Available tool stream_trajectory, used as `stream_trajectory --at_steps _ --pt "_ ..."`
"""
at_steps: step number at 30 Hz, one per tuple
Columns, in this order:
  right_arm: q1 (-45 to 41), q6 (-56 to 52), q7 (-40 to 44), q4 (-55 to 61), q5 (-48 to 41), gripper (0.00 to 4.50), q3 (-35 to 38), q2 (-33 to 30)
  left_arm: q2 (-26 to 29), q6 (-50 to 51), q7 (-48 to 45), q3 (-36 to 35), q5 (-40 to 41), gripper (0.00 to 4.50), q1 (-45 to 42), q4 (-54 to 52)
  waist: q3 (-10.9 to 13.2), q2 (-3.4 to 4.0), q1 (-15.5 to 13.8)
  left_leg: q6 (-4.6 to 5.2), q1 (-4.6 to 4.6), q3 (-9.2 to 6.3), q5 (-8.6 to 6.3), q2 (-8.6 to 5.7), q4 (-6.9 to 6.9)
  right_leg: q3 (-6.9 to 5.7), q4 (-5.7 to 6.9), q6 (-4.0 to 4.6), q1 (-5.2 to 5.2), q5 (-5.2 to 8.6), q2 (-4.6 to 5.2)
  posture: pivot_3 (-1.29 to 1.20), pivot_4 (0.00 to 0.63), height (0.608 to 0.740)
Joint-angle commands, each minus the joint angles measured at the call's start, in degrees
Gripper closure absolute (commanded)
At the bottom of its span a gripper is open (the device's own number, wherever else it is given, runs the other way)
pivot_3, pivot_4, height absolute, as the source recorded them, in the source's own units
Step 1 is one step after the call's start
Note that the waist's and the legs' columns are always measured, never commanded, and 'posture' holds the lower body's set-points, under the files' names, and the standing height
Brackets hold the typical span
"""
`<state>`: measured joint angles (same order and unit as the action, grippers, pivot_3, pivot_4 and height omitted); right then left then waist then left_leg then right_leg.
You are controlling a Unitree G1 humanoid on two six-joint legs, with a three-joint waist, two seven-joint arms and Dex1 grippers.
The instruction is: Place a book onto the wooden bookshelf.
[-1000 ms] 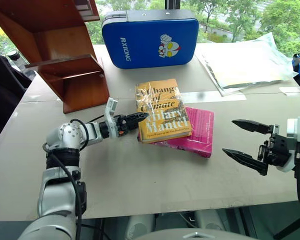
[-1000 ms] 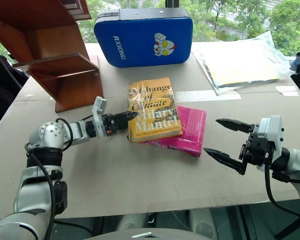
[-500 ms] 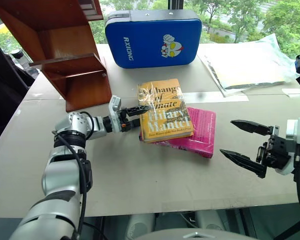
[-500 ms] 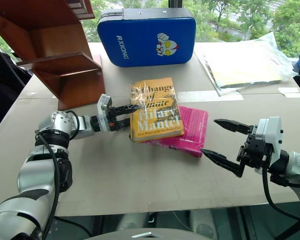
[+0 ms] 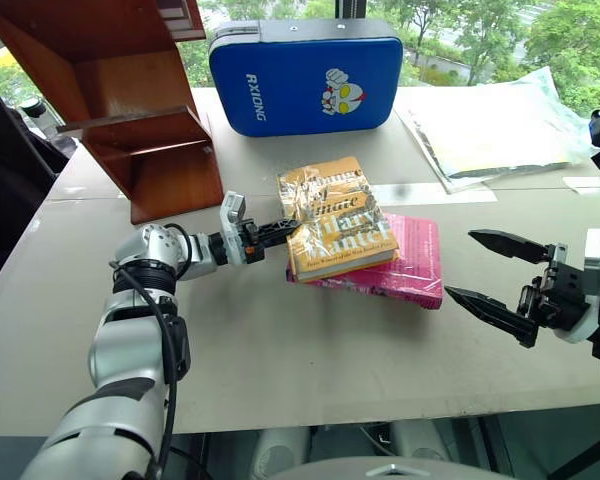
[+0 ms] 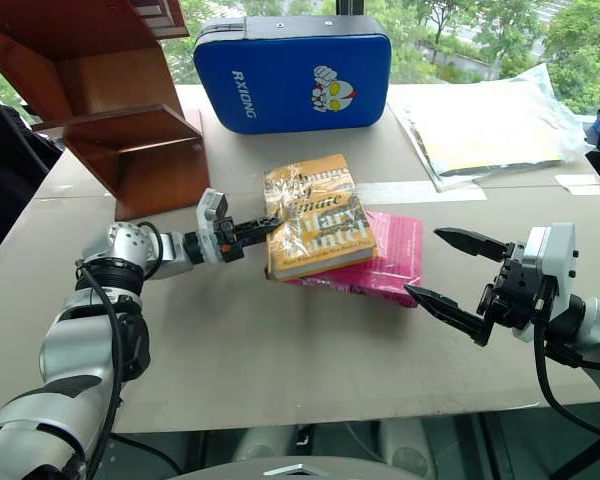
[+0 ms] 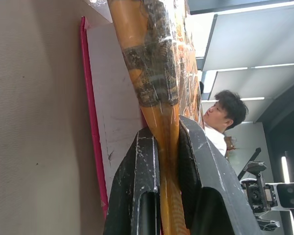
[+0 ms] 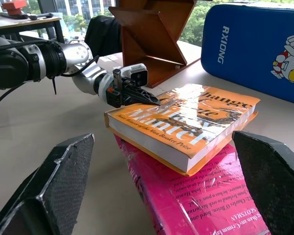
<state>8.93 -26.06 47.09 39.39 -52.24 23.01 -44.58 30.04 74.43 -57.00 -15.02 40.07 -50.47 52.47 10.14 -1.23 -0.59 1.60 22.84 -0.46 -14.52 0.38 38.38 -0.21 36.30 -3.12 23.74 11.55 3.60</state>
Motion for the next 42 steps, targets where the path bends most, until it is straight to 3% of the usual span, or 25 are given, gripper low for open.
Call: stream_trajectory --at_steps 1,7,14,17,22,26,30,39,40,42 --pt "-0.4 0.69 -0.01 0.41 -0.66 0.0 1.52 0.25 1.79 2.03 0.11 -3.17 1.68 4.5 0.99 -3.03 0.0 -0.01 0.2 0.0 0.0 -0.02 0.0 0.01 0.0 0.0 0.0 0.0 0.01 0.0 0.0 0.0 0.15 0.74" --pt "-0.81 1.03 0.38 -0.14 0.25 0.0 0.54 0.56 1.54 5.31 1.27 -3.82 2.67 4.5 5.71 -10.68 0.01 -0.01 0.5 0.0 -0.01 -0.13 0.0 0.03 -0.01 0.04 0.01 0.01 0.03 -0.01 0.01 0.0 0.15 0.74" --pt "-0.35 1.32 1.05 -0.33 1.03 0.0 0.99 0.68 -0.79 11.82 7.07 -7.63 7.04 4.5 16.26 -28.72 0.0 -0.01 0.46 0.0 -0.01 -0.19 0.0 0.13 -0.02 0.06 0.0 0.01 0.03 -0.01 0.06 0.0 0.15 0.74" --pt "0.26 1.57 1.03 -0.01 1.58 0.0 1.01 1.11 -6.19 10.74 16.99 -15.5 7.75 4.5 21.37 -40.01 0.0 0.0 0.36 0.0 -0.04 -0.17 0.0 0.18 -0.02 0.08 0.01 0.02 0.04 -0.01 0.09 0.0 0.15 0.74" --pt "0.23 1.88 1.14 -0.23 2.21 0.0 0.47 1.69 -21.17 9.32 33.72 -25.63 10.39 4.5 26.76 -58.16 -0.01 -0.03 -0.2 0.0 -0.09 -0.17 0.0 0.18 0.02 0.06 0.02 0.2 -0.02 0.08 0.21 0.0 0.15 0.74" --pt "-0.65 1.92 1.51 -0.8 2.6 0.0 -0.31 1.77 -31.0 5.7 44.17 -30.85 13.14 4.5 25.78 -63.35 -0.02 -0.09 -0.3 0.0 -0.08 -0.21 0.0 0.09 0.06 0.03 0.03 0.21 -0.06 0.1 0.16 0.0 0.15 0.74" --pt "-1.39 2.14 1.91 -1.53 2.86 0.0 -0.66 1.66 -33.74 2.8 49.38 -31.39 15.48 4.5 25.66 -64.61 -0.02 -0.12 -0.17 0.0 -0.09 -0.15 0.0 -0.05 0.06 0.07 0.02 0.22 -0.07 0.1 0.1 0.0 0.15 0.74" --pt "-1.86 2.77 2.28 -2.1 3.98 0.0 -1.32 2.12 -33.37 0.72 54.15 -27.72 22.07 0.41 29.33 -65.19 -0.01 -0.13 -0.2 0.0 -0.06 -0.06 0.0 -0.06 0.05 0.08 -0.03 0.23 -0.07 0.11 0.06 0.0 0.15 0.74" --pt "-1.84 2.84 2.23 -2.04 4.12 0.0 -1.35 2.22 -33.24 0.55 54.51 -27.58 22.83 0.07 29.56 -64.94 -0.01 -0.13 -0.2 0.0 -0.06 -0.05 0.0 -0.06 0.05 0.07 -0.03 0.23 -0.07 0.11 0.06 0.0 0.15 0.74" --pt "-1.83 2.95 2.23 -2.06 4.33 0.0 -1.34 2.36 -32.74 0.16 55.3 -27.39 24.24 0.07 29.98 -63.97 -0.01 -0.13 -0.21 0.0 -0.06 -0.05 0.0 -0.06 0.05 0.06 -0.02 0.24 -0.07 0.11 0.05 0.0 0.15 0.74"
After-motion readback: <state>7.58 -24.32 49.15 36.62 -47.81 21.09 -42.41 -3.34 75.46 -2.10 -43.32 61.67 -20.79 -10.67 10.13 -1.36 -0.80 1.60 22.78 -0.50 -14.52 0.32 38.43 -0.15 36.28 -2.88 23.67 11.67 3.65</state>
